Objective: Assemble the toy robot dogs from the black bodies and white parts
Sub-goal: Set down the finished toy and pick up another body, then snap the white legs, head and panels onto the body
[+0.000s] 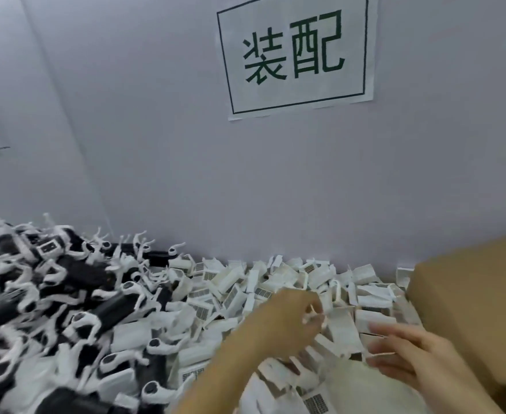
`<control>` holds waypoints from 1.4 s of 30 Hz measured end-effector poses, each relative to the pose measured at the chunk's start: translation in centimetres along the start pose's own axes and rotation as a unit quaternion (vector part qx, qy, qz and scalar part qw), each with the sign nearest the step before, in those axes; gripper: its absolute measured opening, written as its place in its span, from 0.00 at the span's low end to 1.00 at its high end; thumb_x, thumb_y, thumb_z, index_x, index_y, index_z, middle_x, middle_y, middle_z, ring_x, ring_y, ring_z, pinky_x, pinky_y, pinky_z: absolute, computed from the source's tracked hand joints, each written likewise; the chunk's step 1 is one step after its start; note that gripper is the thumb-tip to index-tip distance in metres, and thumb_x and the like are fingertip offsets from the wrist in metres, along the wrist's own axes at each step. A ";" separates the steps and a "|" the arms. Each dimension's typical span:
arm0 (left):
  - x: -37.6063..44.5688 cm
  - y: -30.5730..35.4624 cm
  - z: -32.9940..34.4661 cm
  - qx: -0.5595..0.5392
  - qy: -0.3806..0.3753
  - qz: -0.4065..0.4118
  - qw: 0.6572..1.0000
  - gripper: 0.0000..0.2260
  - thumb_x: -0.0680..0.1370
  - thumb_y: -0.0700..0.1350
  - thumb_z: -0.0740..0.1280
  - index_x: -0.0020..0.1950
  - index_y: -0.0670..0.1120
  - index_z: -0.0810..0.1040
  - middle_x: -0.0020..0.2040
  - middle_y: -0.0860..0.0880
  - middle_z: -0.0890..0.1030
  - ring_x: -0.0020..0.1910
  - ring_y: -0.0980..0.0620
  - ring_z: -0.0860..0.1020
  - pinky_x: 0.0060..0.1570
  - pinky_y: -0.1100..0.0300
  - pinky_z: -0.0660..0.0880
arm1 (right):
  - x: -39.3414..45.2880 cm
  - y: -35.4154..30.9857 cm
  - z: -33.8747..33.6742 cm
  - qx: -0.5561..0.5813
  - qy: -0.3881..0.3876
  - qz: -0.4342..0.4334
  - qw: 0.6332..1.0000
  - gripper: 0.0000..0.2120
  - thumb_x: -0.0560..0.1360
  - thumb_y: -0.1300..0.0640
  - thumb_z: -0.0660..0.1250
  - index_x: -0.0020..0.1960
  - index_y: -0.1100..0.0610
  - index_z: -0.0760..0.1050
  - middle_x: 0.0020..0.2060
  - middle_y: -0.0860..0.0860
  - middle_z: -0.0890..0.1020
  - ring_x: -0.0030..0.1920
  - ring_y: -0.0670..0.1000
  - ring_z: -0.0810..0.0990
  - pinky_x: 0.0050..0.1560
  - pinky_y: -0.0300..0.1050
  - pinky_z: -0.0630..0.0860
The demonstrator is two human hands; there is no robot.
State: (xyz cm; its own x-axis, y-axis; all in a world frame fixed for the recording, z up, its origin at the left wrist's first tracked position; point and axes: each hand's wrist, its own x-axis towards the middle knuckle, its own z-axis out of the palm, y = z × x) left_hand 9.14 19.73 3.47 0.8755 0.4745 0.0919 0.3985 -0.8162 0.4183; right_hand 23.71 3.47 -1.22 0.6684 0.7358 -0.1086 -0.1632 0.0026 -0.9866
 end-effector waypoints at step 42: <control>-4.6 -16.0 -15.7 0.330 -0.192 -0.337 0.861 0.29 0.78 0.41 0.72 0.75 0.42 0.64 0.69 0.41 0.73 0.38 0.46 0.78 0.35 0.60 0.76 | -0.2 0.9 -1.0 -0.018 -0.007 0.030 0.999 0.13 0.82 0.72 0.58 0.49 0.68 0.81 0.42 0.66 0.82 0.38 0.63 0.79 0.37 0.50 0.68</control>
State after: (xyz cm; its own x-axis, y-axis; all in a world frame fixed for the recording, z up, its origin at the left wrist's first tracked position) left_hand -5.57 35.78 10.59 0.3595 0.8734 -0.3285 0.8091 -0.4671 -0.3565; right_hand 24.12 2.64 -2.20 0.6479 0.7435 -0.1654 -0.1762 -0.0650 -0.9822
